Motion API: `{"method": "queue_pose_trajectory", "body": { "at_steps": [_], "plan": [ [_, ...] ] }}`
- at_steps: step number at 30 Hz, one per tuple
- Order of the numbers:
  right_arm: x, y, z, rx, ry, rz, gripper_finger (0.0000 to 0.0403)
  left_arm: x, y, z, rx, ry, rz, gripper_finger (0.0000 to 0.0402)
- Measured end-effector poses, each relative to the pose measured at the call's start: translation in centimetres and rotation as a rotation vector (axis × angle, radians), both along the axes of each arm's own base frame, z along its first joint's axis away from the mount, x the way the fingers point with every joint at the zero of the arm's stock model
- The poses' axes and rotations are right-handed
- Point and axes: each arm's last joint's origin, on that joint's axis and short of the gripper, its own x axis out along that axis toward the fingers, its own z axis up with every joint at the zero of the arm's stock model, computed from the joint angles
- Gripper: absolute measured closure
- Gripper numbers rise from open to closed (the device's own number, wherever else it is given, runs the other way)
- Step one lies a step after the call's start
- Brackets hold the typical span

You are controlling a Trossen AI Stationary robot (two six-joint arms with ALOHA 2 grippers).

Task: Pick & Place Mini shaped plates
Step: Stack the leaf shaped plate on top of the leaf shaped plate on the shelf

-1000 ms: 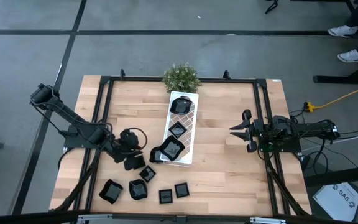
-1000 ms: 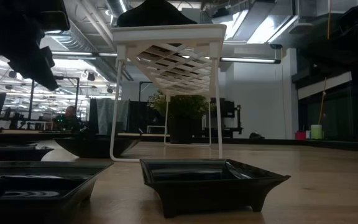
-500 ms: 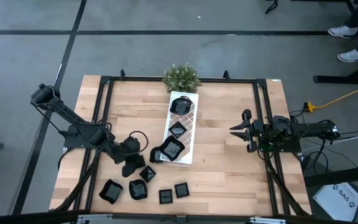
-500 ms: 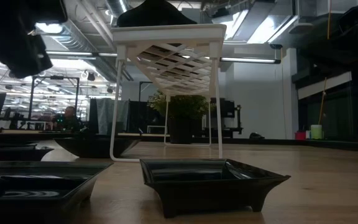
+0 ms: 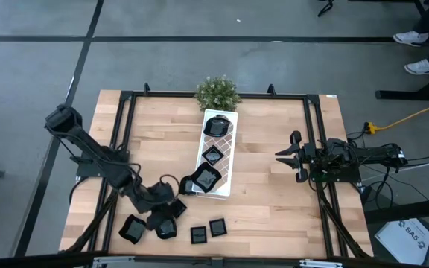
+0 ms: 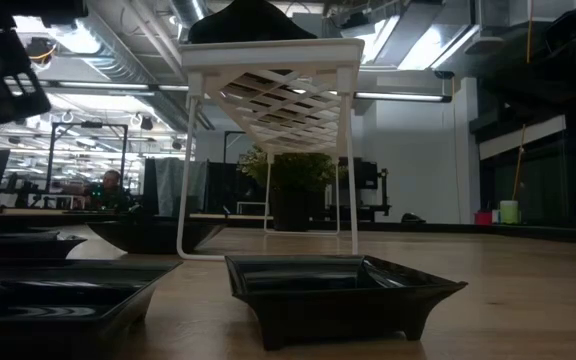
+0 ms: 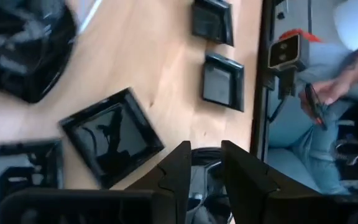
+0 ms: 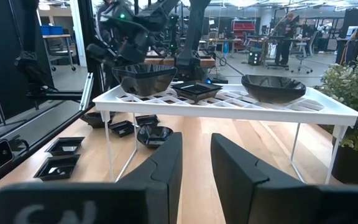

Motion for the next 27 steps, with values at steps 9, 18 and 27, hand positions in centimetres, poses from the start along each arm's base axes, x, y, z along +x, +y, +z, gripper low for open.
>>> {"method": "queue_pose_trajectory", "body": {
  "at_steps": [9, 18, 27],
  "plan": [
    [0.0, 0.0, 0.0, 0.0, -0.001, 0.0, 0.0318, 1.1, -1.5, -2.5, 0.195, 0.09, -0.182, 0.032],
    [0.0, 0.0, 0.0, 0.0, -0.001, 0.0, 0.0318, 1.1, -1.8, -3.2, 0.219, 0.109, -0.252, 0.032],
    [0.0, 0.0, 0.0, 0.0, -0.001, 0.0, 0.0318, 1.1, -1.7, -3.2, 0.275, 0.091, -0.258, 0.032]
  ]
}}
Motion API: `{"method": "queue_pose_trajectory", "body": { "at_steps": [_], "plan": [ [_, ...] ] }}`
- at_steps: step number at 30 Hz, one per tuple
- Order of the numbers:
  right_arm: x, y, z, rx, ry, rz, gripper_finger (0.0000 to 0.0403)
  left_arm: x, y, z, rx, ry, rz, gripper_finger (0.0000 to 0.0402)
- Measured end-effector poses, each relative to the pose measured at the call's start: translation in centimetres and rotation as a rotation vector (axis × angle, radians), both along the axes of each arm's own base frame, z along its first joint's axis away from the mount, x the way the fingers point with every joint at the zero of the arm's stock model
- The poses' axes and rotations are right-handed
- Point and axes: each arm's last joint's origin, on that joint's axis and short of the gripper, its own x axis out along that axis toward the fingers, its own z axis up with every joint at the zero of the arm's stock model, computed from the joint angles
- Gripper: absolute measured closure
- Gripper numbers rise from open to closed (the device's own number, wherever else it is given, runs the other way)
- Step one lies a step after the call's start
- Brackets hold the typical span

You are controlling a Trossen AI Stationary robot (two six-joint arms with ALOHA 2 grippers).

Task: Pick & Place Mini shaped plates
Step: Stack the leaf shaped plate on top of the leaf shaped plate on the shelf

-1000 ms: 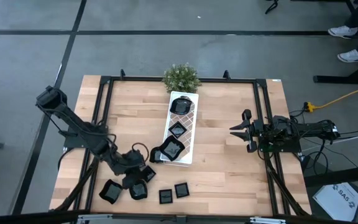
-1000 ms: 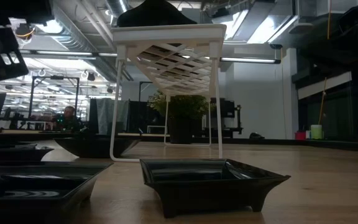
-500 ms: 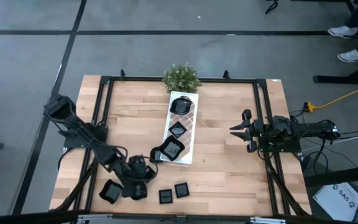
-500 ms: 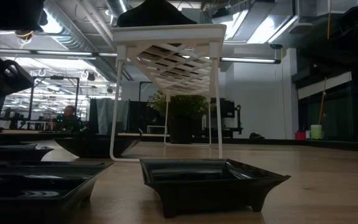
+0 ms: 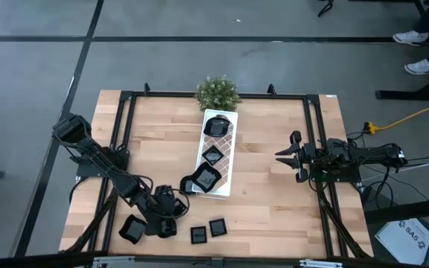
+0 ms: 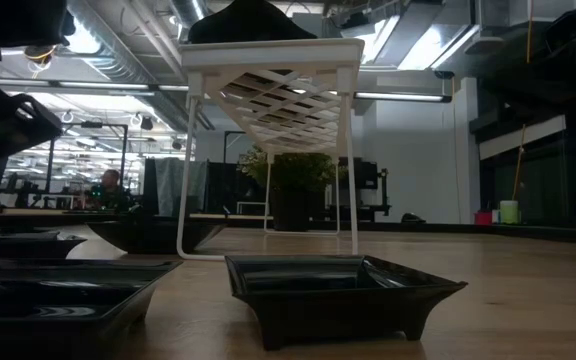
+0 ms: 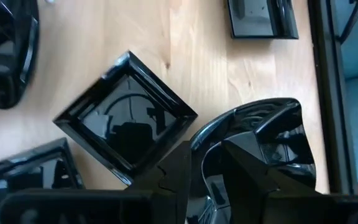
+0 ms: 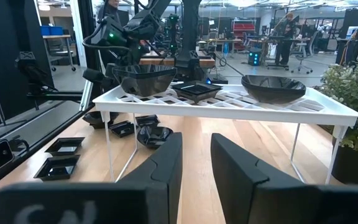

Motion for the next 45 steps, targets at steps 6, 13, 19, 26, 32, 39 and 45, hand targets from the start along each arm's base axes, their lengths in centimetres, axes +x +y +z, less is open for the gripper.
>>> {"method": "queue_pose_trajectory", "body": {
  "at_steps": [6, 13, 19, 26, 32, 39, 45],
  "plan": [
    [0.0, 0.0, 0.0, 0.0, 0.0, 0.0, 0.0318, 0.08, 0.09, 0.01, 0.025, -0.019, -0.008, 0.032],
    [0.0, 0.0, 0.0, 0.0, 0.001, 0.0, 0.0318, 0.1, 0.15, 0.02, 0.045, -0.031, -0.006, 0.032],
    [0.0, 0.0, 0.0, 0.0, 0.0, 0.0, 0.0318, 0.03, 0.2, -0.04, 0.062, -0.027, -0.022, 0.032],
    [0.0, 0.0, 0.0, 0.0, 0.0, 0.0, 0.0318, -0.24, 0.43, -0.27, 0.091, 0.006, -0.028, 0.032],
    [0.0, 0.0, 0.0, 0.0, 0.0, 0.0, 0.0318, -0.26, 0.36, -0.32, 0.069, 0.022, -0.026, 0.032],
    [0.0, 0.0, 0.0, 0.0, 0.0, 0.0, 0.0318, -0.13, 0.06, -0.88, 0.044, 0.048, -0.028, 0.032],
    [0.0, 0.0, 0.0, 0.0, 0.0, 0.0, 0.0318, -0.08, 0.07, -0.85, 0.038, 0.047, -0.017, 0.0327]
  ]
}}
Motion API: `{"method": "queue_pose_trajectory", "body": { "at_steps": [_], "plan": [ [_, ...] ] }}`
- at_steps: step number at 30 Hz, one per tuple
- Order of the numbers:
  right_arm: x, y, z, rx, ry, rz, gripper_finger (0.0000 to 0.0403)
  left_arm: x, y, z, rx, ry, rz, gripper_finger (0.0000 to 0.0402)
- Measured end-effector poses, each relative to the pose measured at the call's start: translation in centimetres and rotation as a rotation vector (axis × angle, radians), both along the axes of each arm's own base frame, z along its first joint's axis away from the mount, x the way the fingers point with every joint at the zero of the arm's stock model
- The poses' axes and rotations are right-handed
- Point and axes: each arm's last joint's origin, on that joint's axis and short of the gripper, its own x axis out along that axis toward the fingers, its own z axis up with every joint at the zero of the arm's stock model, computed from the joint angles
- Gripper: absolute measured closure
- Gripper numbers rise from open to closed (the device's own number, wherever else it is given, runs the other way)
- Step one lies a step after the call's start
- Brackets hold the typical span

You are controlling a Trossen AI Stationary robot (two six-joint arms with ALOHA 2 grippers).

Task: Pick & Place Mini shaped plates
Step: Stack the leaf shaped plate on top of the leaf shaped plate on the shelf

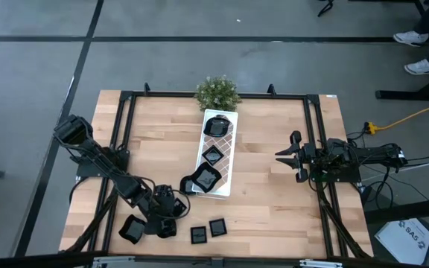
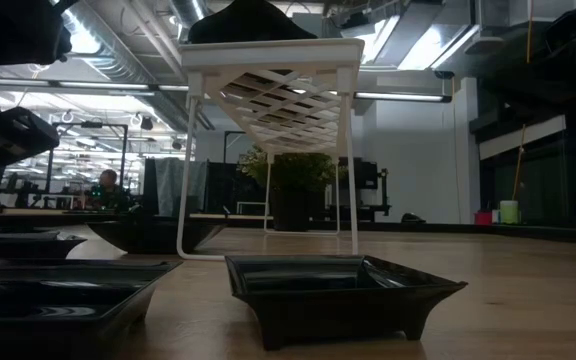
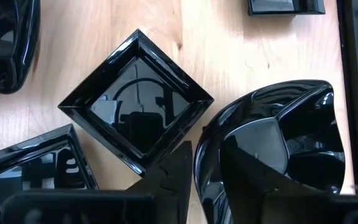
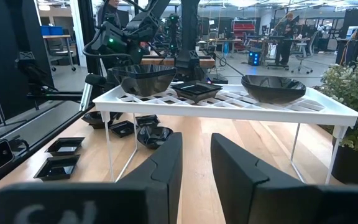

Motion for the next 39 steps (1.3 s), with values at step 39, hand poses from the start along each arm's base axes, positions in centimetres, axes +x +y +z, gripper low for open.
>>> {"method": "queue_pose_trajectory", "body": {
  "at_steps": [39],
  "plan": [
    [0.0, 0.0, 0.0, 0.0, 0.0, -0.001, 0.0318, -1.2, 1.7, 6.6, -0.067, -0.319, 0.11, 0.0399]
  ]
}}
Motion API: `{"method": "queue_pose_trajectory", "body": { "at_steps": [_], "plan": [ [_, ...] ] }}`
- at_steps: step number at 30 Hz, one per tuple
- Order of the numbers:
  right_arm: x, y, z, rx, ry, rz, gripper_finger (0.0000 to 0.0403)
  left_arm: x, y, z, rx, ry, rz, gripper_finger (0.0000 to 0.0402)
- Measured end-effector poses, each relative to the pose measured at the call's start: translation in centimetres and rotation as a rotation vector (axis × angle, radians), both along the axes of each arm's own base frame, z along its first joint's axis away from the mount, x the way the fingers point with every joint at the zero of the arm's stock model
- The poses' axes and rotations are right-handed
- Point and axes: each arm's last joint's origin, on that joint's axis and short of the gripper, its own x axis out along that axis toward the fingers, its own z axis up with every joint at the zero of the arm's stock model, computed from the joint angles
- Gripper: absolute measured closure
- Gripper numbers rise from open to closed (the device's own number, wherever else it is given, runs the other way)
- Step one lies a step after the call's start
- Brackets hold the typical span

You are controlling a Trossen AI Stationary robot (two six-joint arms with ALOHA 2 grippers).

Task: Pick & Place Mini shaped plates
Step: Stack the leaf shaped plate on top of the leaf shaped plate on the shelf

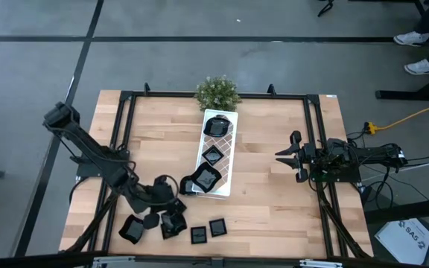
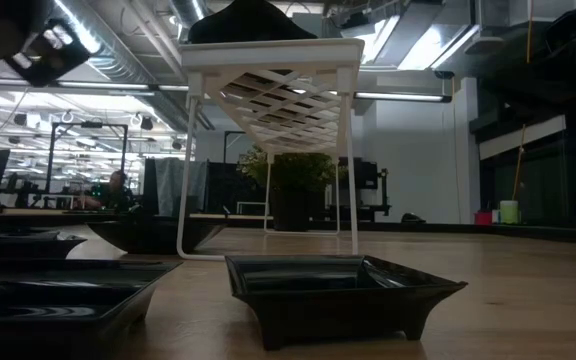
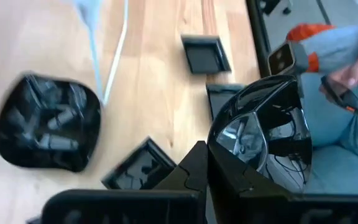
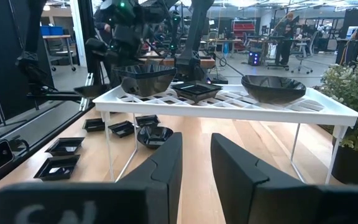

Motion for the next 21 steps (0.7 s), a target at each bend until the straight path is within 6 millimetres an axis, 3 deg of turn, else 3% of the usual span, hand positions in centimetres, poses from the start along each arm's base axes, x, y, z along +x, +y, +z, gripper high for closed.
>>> {"method": "queue_pose_trajectory", "body": {
  "at_steps": [21],
  "plan": [
    [0.0, 0.0, 0.0, 0.0, 0.0, 0.001, 0.0318, -0.7, 2.6, 4.5, 0.23, -0.342, 0.106, 0.0399]
  ]
}}
